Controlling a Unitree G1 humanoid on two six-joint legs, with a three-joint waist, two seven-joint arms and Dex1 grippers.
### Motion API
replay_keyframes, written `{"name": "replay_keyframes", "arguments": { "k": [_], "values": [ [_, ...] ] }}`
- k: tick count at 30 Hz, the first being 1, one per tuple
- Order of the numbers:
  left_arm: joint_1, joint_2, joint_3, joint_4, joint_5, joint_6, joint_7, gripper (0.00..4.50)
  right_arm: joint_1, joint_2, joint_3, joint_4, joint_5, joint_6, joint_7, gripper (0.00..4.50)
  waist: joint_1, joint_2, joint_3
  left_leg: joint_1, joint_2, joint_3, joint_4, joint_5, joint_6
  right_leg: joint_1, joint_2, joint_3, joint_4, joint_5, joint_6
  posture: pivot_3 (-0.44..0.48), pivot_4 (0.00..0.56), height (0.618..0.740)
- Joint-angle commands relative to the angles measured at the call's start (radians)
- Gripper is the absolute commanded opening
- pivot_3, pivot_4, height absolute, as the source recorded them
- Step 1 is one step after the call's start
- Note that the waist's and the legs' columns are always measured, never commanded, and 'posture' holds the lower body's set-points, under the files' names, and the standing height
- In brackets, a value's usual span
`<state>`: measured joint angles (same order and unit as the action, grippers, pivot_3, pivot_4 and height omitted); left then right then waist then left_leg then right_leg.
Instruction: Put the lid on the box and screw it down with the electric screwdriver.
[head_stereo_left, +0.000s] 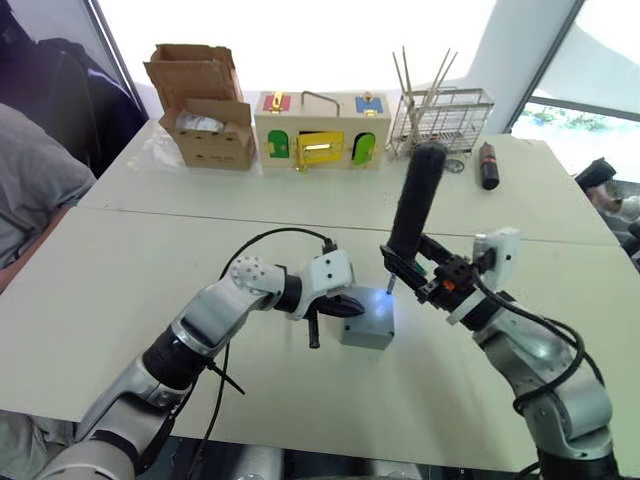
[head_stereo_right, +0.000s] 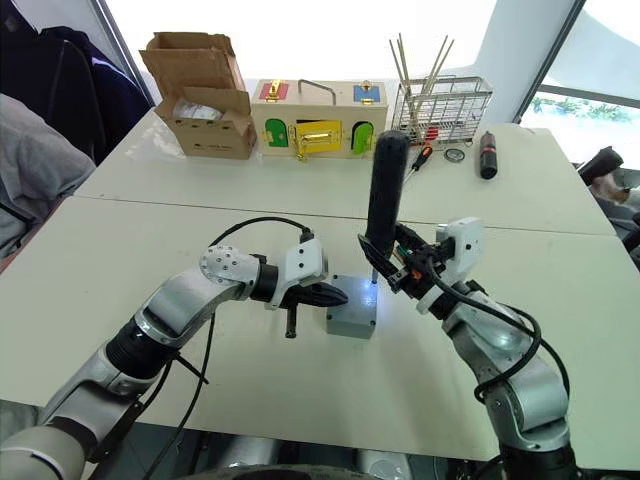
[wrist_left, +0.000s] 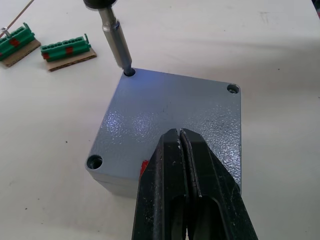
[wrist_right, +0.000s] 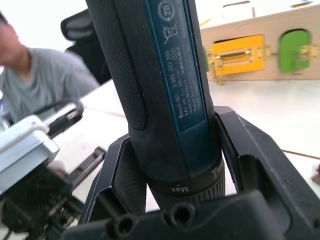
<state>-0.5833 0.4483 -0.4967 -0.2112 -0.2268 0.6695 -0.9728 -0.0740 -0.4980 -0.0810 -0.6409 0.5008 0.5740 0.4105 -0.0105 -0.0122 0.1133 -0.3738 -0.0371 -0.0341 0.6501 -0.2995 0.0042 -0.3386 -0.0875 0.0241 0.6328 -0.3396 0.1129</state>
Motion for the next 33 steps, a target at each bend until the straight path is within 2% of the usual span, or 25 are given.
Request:
{"name": "replay_keyframes", "arguments": {
  "k": [1,5,9,13,16,18,20,22,25,27,29,33],
  "values": [
    [0.033,0.009,0.004,0.029,-0.002,0.007,-0.008,0.00,-0.111,-0.060,-0.117,0.006,0.116,0.108,0.006,1.82,0.001,0.003,0.006,0.000,0.000,0.000,0.000,0.000,0.000,0.000,0.000,0.000,0.000,0.000,0.000,0.000,0.150,0.740],
    [0.045,0.007,0.068,0.017,-0.039,0.010,-0.003,0.00,-0.316,-0.165,-0.289,0.041,0.400,0.238,0.025,1.82,0.001,0.013,0.027,-0.005,-0.001,0.000,0.002,0.000,0.000,-0.003,-0.001,0.000,0.000,0.001,-0.001,0.000,0.150,0.740],
    [0.020,0.015,0.153,-0.014,-0.092,0.036,0.005,0.00,-0.494,-0.240,-0.387,0.146,0.612,0.319,0.006,1.82,-0.001,0.013,0.028,-0.021,-0.001,0.000,0.002,0.005,-0.006,-0.022,0.000,-0.001,0.004,0.002,0.001,0.000,0.150,0.740],
    [-0.010,0.033,0.215,-0.056,-0.124,0.058,0.010,0.00,-0.515,-0.272,-0.394,0.179,0.672,0.349,-0.006,1.82,-0.002,0.011,0.031,-0.024,0.000,0.000,-0.001,0.006,-0.009,-0.028,0.001,-0.002,0.013,0.002,0.002,0.000,0.150,0.740],
    [-0.039,0.026,0.245,-0.075,-0.149,0.074,0.020,0.00,-0.500,-0.290,-0.385,0.204,0.675,0.368,-0.017,1.82,-0.001,0.012,0.038,-0.037,0.000,0.000,0.009,0.007,-0.010,-0.038,0.001,-0.002,0.016,0.002,0.002,0.000,0.150,0.740],
    [-0.057,0.017,0.254,-0.080,-0.159,0.075,0.030,0.00,-0.511,-0.306,-0.384,0.241,0.689,0.413,-0.067,1.82,0.001,0.013,0.040,-0.037,-0.001,0.001,0.014,0.007,-0.008,-0.036,0.001,-0.002,0.016,0.002,0.002,0.000,0.150,0.740],
    [-0.068,0.005,0.259,-0.083,-0.170,0.079,0.039,0.00,-0.534,-0.341,-0.382,0.290,0.718,0.481,-0.114,1.82,0.002,0.013,0.041,-0.037,-0.002,0.001,0.016,0.007,-0.004,-0.035,0.000,-0.002,0.017,0.003,0.003,0.000,0.150,0.740],
    [-0.088,-0.010,0.257,-0.093,-0.187,0.081,0.037,0.00,-0.604,-0.440,-0.389,0.422,0.742,0.595,-0.141,1.82,0.001,0.014,0.043,-0.037,-0.003,0.001,0.017,0.007,0.000,-0.034,-0.001,-0.002,0.017,0.004,0.004,0.000,0.150,0.740],
    [-0.103,-0.026,0.240,-0.113,-0.197,0.078,0.031,0.00,-0.669,-0.598,-0.335,0.543,0.675,0.704,-0.109,1.82,0.008,0.016,0.046,-0.037,-0.004,0.001,0.016,0.007,0.000,-0.035,-0.002,-0.002,0.016,0.004,0.004,0.000,0.150,0.740],
    [-0.108,-0.035,0.208,-0.126,-0.192,0.062,0.017,0.00,-0.695,-0.743,-0.188,0.673,0.581,0.827,-0.033,1.82,0.009,0.016,0.046,-0.038,-0.003,0.001,0.013,0.009,-0.004,-0.037,-0.001,-0.002,0.015,0.004,0.004,0.000,0.150,0.740],
    [-0.105,-0.036,0.173,-0.135,-0.178,0.047,0.008,0.00,-0.744,-0.800,-0.097,0.812,0.514,0.909,0.009,1.82,0.006,0.015,0.046,-0.038,-0.003,0.002,0.011,0.009,-0.004,-0.037,-0.001,-0.002,0.015,0.004,0.004,0.000,0.150,0.740],
    [-0.090,-0.014,0.116,-0.151,-0.139,0.010,-0.002,0.00,-0.770,-0.857,0.041,0.930,0.426,0.980,0.135,1.82,0.000,0.019,0.051,-0.038,-0.003,0.004,0.012,0.009,-0.004,-0.037,-0.001,-0.001,0.013,0.004,0.004,0.000,0.150,0.740]
  ]
}}
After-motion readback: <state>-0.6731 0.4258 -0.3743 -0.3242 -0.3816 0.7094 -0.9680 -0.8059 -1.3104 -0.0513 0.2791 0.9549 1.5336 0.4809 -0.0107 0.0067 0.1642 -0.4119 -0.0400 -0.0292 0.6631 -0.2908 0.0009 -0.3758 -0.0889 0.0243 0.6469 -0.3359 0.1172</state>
